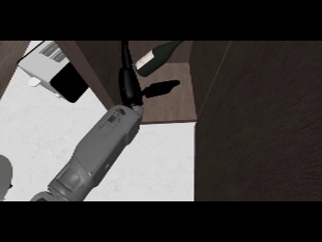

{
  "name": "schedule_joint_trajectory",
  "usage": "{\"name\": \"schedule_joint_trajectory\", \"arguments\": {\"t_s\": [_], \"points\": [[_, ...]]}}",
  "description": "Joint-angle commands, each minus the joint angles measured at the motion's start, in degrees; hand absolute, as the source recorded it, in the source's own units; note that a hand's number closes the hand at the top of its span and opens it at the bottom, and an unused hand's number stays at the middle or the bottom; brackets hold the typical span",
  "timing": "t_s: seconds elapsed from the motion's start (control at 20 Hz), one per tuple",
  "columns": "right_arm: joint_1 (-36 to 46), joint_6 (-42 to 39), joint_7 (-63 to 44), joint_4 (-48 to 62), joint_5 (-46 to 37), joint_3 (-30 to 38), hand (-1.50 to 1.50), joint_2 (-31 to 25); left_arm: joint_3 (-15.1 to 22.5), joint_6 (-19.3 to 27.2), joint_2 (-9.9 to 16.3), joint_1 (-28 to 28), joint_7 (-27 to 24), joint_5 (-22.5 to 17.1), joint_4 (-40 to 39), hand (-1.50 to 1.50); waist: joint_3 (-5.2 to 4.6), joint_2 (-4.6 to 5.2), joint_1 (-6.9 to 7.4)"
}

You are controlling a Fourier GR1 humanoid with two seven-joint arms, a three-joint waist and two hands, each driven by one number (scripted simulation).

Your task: Pick up the wine, place it into the cabinet and close the cabinet

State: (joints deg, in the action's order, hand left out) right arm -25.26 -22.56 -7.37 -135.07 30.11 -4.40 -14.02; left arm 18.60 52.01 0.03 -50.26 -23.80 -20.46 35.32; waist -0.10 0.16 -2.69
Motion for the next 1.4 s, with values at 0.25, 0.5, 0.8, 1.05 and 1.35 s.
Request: {"name": "schedule_joint_trajectory", "arguments": {"t_s": [0.25,0.5,0.8,1.05,1.35], "points": [[-4.19,3.66,-3.24,-10.71,-1.21,-0.64,-1.50,-0.12,8.32,-0.34,-0.03,10.31,-0.07,-2.17,16.12,-1.50,0.07,-0.67,2.16],[0.65,6.51,-4.83,-8.68,-2.21,-0.67,-1.50,-0.68,12.12,-0.94,-0.01,12.13,3.48,-1.04,23.40,-1.50,0.08,-0.58,2.48],[-1.02,7.78,-4.89,-11.13,-2.11,-0.40,-1.50,-1.52,15.24,-1.34,4.08,23.13,6.84,0.69,39.95,-1.50,0.08,-0.94,3.11],[-0.58,8.07,-4.58,-10.78,-3.73,-0.78,-1.50,-2.38,18.42,-4.33,9.48,32.44,7.37,1.43,50.82,-1.50,0.07,-0.70,2.95],[0.98,8.51,-4.45,-8.59,-5.58,-0.74,-1.50,-2.66,17.20,-7.10,18.68,40.98,9.74,1.80,62.69,-1.50,0.07,-0.48,2.89]]}}
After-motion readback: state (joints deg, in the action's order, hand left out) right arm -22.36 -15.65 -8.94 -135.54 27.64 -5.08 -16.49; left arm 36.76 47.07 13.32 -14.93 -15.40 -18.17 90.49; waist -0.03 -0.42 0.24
